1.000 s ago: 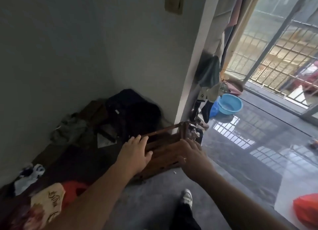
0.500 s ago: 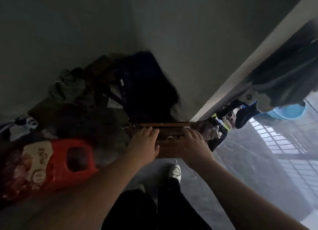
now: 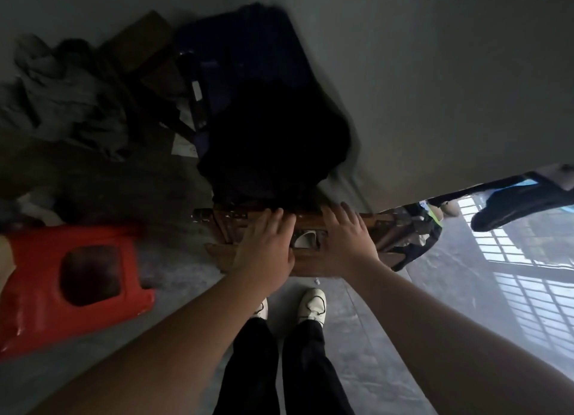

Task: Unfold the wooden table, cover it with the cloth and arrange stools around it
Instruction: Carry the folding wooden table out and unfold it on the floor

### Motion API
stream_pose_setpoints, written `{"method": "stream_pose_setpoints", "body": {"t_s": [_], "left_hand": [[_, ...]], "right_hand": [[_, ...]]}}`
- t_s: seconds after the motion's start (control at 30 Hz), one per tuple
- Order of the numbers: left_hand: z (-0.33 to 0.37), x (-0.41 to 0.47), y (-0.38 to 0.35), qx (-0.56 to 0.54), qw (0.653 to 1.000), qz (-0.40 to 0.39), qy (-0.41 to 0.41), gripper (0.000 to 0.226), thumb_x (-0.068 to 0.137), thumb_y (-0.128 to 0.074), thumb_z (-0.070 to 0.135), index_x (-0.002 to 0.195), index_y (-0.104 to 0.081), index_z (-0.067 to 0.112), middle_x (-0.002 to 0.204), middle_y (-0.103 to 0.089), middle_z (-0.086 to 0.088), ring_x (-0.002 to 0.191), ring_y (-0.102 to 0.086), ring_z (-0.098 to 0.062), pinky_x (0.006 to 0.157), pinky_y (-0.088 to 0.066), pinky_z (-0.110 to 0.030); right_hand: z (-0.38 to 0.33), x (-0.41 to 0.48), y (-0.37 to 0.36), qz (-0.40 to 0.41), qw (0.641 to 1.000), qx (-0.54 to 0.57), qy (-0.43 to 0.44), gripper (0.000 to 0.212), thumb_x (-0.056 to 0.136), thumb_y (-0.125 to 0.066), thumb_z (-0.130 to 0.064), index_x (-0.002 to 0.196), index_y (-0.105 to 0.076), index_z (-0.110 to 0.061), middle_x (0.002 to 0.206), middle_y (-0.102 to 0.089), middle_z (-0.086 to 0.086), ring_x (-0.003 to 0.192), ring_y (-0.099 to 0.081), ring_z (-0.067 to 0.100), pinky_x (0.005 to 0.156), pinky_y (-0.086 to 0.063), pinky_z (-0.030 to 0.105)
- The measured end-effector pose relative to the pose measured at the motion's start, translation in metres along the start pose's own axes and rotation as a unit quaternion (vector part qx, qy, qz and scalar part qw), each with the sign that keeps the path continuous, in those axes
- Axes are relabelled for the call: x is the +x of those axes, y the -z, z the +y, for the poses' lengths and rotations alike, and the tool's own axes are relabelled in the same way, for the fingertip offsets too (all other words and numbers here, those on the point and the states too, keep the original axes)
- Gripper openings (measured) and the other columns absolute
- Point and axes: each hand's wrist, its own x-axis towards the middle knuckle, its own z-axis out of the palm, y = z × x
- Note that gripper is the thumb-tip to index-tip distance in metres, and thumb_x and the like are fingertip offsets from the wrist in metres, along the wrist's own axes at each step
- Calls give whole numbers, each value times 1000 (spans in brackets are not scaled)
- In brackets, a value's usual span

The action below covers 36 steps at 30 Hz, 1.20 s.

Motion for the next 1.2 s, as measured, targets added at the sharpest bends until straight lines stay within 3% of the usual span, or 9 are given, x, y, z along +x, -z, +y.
{"method": "stream_pose_setpoints", "body": {"t_s": [0.17,0.4,0.57,0.7,0.8,1.0,1.1,1.13,1.2], "left_hand": [[-13,10,-15,16,999,23,-26,69,96,-47,33,156,-15,20,164,-16,-7,152,-7,-29,122,-17,-48],[-20,-5,-29,49,998,3,-32,71,96,-50,32,156,-15,19,163,-20,-10,151,-12,-32,122,-13,-50],[-17,-23,-41,73,996,-35,-32,66,90,-60,42,145,-32,20,141,-50,-7,132,-43,-31,113,-29,-50],[-9,-30,-45,74,997,-14,-33,36,89,-62,41,116,-49,21,114,-62,-4,107,-58,-29,93,-44,-46],[-7,-33,-49,11,999,10,-34,33,88,-64,32,116,-53,19,113,-61,-4,106,-57,-28,90,-46,-44],[4,-87,-69,-220,964,145,24,19,83,-58,11,101,-60,16,97,-61,2,91,-55,-15,80,-45,-29],[16,-104,-85,-458,851,26,255,5,90,-58,15,92,-62,16,84,-65,2,77,-63,-15,69,-51,-29],[19,-104,-87,-546,761,-26,348,5,93,-57,17,92,-62,15,84,-65,0,77,-65,-17,68,-52,-31],[21,-101,-85,-722,517,-67,456,7,96,-55,13,97,-60,9,88,-62,-7,87,-64,-22,78,-53,-36]], "right_hand": [[5,14,-28,35,998,-55,-2,75,87,-55,-36,153,-26,-18,155,-35,4,147,-22,25,124,-4,44],[-2,-26,-45,93,994,-63,-1,61,83,-61,-26,141,-47,-14,135,-55,6,132,-44,30,120,-22,48],[-3,-59,-48,84,994,-76,10,56,81,-65,-23,135,-50,-18,125,-59,5,119,-52,31,108,-35,48],[2,-66,-45,21,997,-77,6,52,85,-62,-21,135,-49,-22,125,-58,4,118,-50,31,101,-36,47],[4,-61,-38,-57,995,-78,5,41,90,-56,-30,130,-53,-24,132,-56,3,120,-49,30,97,-38,45],[14,-66,-46,-166,983,-78,-20,36,89,-54,-53,117,-62,-32,79,-54,-9,74,-59,21,63,-48,31],[14,-71,-51,-157,986,-62,-6,38,86,-55,-61,120,-57,-43,73,-54,-13,66,-57,16,58,-46,29],[14,-73,-53,-162,985,-49,-3,40,85,-56,-62,121,-56,-46,73,-58,-13,65,-59,13,59,-49,29],[14,-77,-57,-179,983,-27,0,46,81,-60,-62,124,-53,-48,82,-66,-13,69,-64,12,64,-57,32]]}}
